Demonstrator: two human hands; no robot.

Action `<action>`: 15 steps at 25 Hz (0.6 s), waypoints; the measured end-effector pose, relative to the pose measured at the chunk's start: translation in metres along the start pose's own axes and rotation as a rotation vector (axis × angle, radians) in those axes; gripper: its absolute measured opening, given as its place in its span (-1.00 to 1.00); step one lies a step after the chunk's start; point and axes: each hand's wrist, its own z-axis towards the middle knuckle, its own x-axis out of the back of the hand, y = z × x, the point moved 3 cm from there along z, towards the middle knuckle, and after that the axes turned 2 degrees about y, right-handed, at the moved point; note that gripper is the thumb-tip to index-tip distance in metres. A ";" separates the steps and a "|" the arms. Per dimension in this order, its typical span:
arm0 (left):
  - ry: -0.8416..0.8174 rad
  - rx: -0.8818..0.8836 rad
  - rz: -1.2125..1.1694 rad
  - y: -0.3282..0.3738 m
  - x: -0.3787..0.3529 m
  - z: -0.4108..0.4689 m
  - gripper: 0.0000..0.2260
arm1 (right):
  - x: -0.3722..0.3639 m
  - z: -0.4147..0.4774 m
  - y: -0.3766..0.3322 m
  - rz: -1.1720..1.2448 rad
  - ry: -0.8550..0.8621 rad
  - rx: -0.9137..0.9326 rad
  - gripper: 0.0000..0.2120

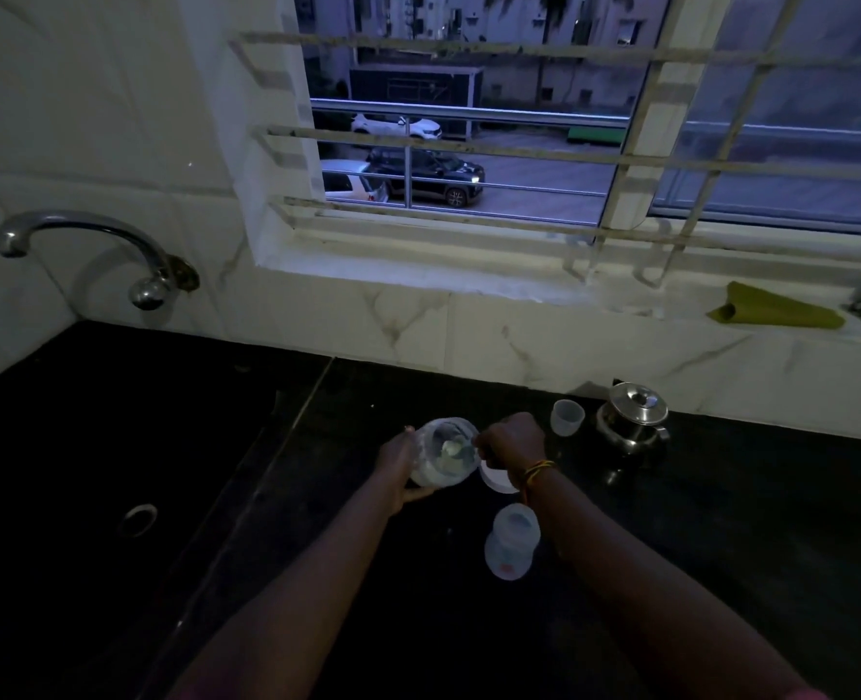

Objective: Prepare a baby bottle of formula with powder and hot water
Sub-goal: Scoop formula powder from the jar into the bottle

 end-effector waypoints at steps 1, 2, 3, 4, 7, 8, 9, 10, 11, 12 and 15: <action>0.006 0.021 0.002 0.003 0.001 0.002 -0.66 | 0.001 0.000 -0.003 0.005 -0.001 0.009 -0.97; 0.005 0.035 0.002 0.006 0.001 0.005 -0.65 | 0.001 0.000 -0.006 0.031 -0.001 0.034 -0.98; 0.007 0.042 0.007 0.009 0.002 0.007 -0.66 | 0.001 -0.001 -0.008 0.078 -0.004 0.050 -0.91; 0.010 0.040 0.007 0.010 0.003 0.010 -0.66 | 0.002 -0.003 -0.009 0.136 -0.010 0.053 -0.84; 0.029 0.031 -0.043 0.010 0.010 0.016 -0.67 | 0.002 -0.010 -0.012 0.311 -0.056 0.037 -0.85; 0.038 0.037 -0.074 0.008 0.012 0.019 -0.67 | 0.002 -0.011 -0.012 0.376 -0.064 0.026 -0.90; 0.047 0.041 -0.103 0.006 0.015 0.020 -0.66 | 0.003 -0.014 -0.012 0.437 -0.073 0.013 -0.92; 0.050 0.040 -0.134 0.003 0.017 0.020 -0.66 | 0.003 -0.016 -0.013 0.483 -0.080 0.006 -0.92; 0.054 0.034 -0.153 0.001 0.019 0.020 -0.67 | 0.004 -0.018 -0.013 0.524 -0.091 0.003 -0.90; 0.063 0.020 -0.167 -0.001 0.021 0.019 -0.69 | 0.005 -0.021 -0.013 0.557 -0.104 0.003 -0.89; 0.130 -0.052 -0.167 -0.010 0.025 0.015 -0.79 | 0.010 -0.031 -0.015 0.645 -0.131 -0.012 -0.90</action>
